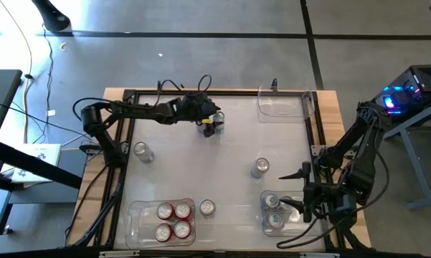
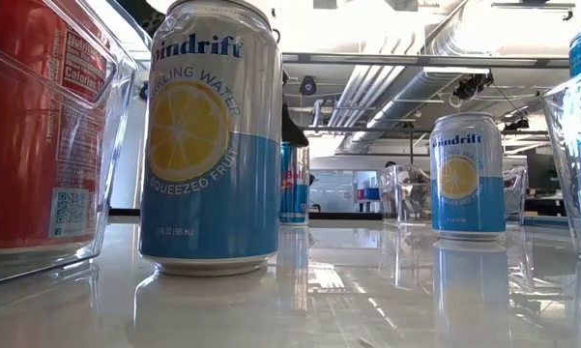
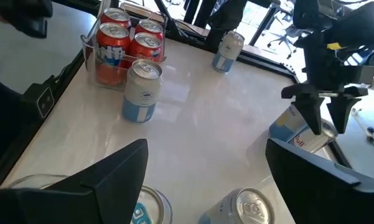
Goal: Sort soda cans
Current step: Put the blue soda can into the bottom right transparent bin
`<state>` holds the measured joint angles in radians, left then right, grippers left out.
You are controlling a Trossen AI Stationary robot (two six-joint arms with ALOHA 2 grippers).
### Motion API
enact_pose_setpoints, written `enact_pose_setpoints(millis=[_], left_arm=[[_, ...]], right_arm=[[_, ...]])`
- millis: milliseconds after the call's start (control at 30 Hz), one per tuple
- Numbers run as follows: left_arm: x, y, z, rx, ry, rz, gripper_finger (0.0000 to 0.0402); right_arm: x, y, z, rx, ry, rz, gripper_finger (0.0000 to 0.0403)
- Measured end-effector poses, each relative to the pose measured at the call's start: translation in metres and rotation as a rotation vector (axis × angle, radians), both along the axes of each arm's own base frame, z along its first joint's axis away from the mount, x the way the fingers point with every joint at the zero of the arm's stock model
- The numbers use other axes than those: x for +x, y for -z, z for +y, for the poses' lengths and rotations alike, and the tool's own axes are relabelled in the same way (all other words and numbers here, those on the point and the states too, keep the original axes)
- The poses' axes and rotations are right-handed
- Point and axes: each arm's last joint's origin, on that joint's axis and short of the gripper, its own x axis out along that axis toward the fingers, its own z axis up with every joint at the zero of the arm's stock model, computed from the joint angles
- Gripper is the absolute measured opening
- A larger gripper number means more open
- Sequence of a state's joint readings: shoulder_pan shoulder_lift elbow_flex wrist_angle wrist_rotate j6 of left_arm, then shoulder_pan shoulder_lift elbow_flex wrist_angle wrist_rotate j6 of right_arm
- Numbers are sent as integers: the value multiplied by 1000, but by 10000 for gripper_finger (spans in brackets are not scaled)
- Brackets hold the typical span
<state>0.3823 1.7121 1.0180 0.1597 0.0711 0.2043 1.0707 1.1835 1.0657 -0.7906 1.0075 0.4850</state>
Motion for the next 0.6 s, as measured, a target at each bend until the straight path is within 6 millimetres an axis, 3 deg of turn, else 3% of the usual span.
enact_pose_setpoints(millis=[267, 400, 533, 600], left_arm=[[4, 18, 3, -13, -43, 53, 303], [9, 23, -1, -11, -25, 57, 273], [14, 20, -14, -20, 3, 37, 225], [16, 16, -28, -75, 37, 16, 225]], right_arm=[[-1, 2, -1, 12, 11, 15, 322], [-1, 2, -1, 13, 11, 15, 322], [-1, 2, -1, 13, 11, 15, 322], [-1, 2, -1, 15, 13, 14, 322]])
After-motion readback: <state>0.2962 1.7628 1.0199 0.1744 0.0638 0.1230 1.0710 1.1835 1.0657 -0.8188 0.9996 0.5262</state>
